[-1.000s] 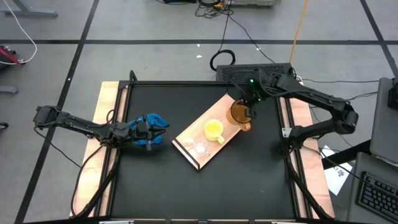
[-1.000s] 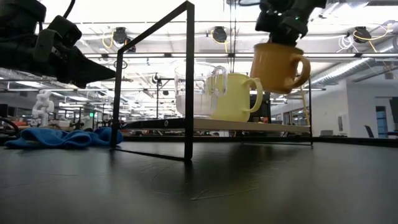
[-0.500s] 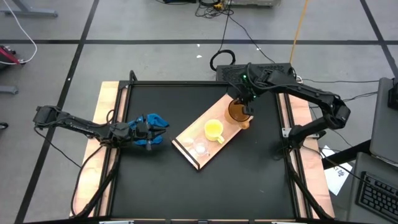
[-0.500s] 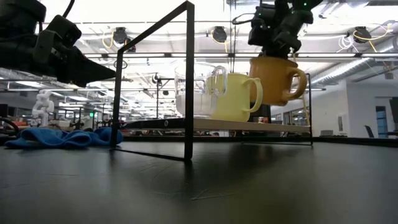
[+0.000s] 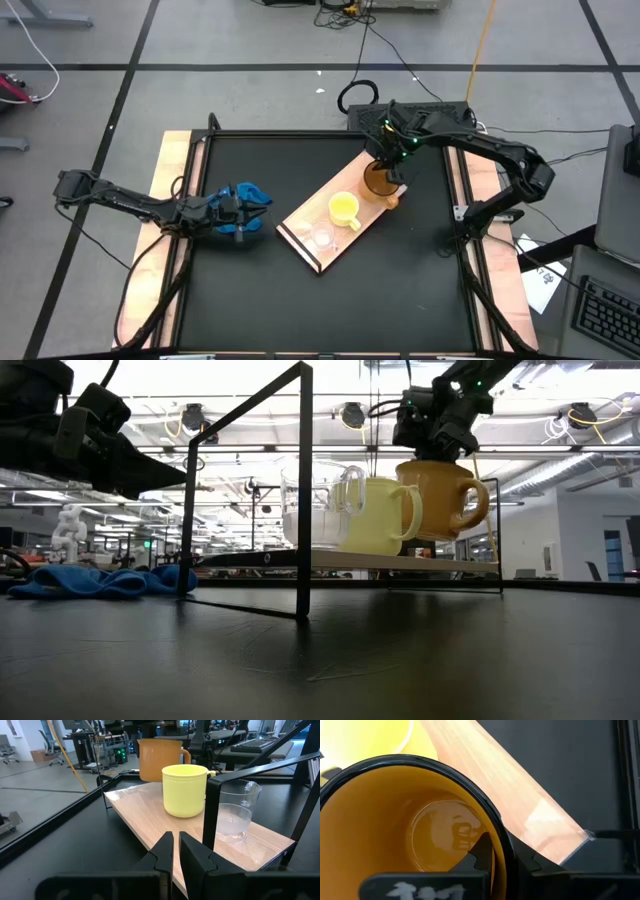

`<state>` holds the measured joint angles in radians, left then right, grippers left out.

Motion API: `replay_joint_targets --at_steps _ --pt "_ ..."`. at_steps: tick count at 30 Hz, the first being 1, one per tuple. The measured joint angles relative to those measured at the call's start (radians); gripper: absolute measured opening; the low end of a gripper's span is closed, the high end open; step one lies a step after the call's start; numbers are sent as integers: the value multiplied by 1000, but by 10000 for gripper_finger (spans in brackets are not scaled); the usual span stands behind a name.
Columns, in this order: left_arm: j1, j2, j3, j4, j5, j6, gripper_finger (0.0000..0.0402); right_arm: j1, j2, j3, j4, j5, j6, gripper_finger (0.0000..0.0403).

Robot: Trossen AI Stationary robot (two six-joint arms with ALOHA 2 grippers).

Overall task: Stack small to large cups/mugs on shelf
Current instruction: Put the orange mug on the shelf

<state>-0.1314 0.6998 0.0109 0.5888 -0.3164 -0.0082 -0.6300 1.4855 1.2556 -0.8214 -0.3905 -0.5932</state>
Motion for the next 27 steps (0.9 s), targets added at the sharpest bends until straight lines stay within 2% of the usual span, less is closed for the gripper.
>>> replay_joint_targets --at_steps 27 --pt "0 0 0 12 0 3 33 31 34 -10 33 -2 65 16"
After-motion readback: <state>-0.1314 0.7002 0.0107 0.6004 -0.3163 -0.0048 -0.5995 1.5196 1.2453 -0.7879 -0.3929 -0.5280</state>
